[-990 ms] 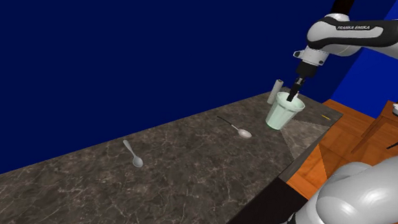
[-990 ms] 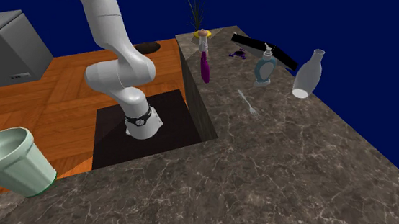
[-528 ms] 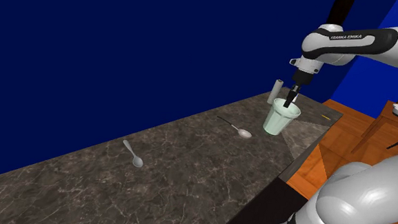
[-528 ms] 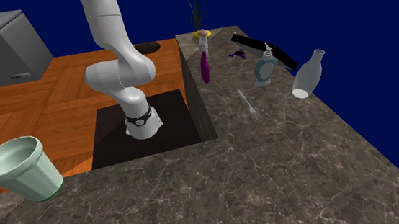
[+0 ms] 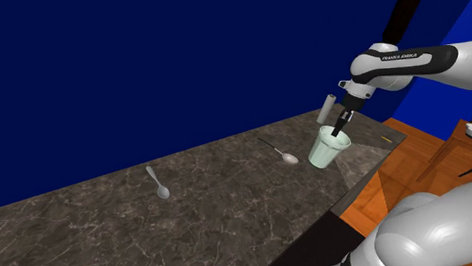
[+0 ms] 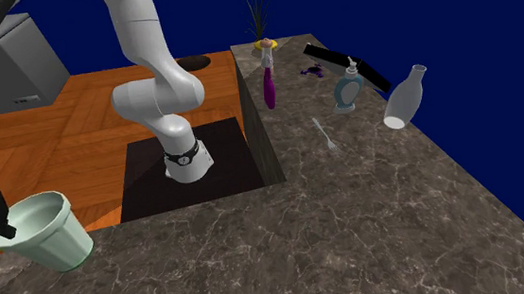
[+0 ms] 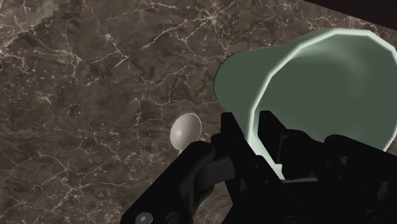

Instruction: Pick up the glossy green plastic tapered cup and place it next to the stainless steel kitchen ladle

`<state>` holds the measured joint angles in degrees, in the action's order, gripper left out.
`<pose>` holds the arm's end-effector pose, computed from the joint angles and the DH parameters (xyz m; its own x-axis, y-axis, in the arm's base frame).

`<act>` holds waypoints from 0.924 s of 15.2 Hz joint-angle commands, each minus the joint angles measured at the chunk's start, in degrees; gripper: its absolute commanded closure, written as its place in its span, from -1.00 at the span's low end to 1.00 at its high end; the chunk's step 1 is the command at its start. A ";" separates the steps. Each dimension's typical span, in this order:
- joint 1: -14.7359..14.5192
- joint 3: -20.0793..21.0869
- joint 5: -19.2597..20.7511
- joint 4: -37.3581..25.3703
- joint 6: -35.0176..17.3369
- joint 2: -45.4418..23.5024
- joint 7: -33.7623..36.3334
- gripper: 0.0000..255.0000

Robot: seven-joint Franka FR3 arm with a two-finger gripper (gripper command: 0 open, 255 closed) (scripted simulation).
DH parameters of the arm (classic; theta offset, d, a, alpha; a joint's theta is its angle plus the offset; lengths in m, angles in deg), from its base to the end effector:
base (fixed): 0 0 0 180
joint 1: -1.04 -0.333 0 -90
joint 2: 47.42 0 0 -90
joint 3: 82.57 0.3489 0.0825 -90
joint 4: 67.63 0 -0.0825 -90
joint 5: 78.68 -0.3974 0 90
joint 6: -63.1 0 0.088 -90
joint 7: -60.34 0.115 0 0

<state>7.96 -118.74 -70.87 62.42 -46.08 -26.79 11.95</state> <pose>0.3136 -0.3331 0.4846 0.9838 0.1778 0.0221 0.1792 -0.9786 -0.1013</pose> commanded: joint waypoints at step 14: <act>-0.63 -3.03 -1.61 7.75 -12.40 -5.17 -2.60 1.00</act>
<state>7.49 -121.52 -72.16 69.85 -57.55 -31.33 9.63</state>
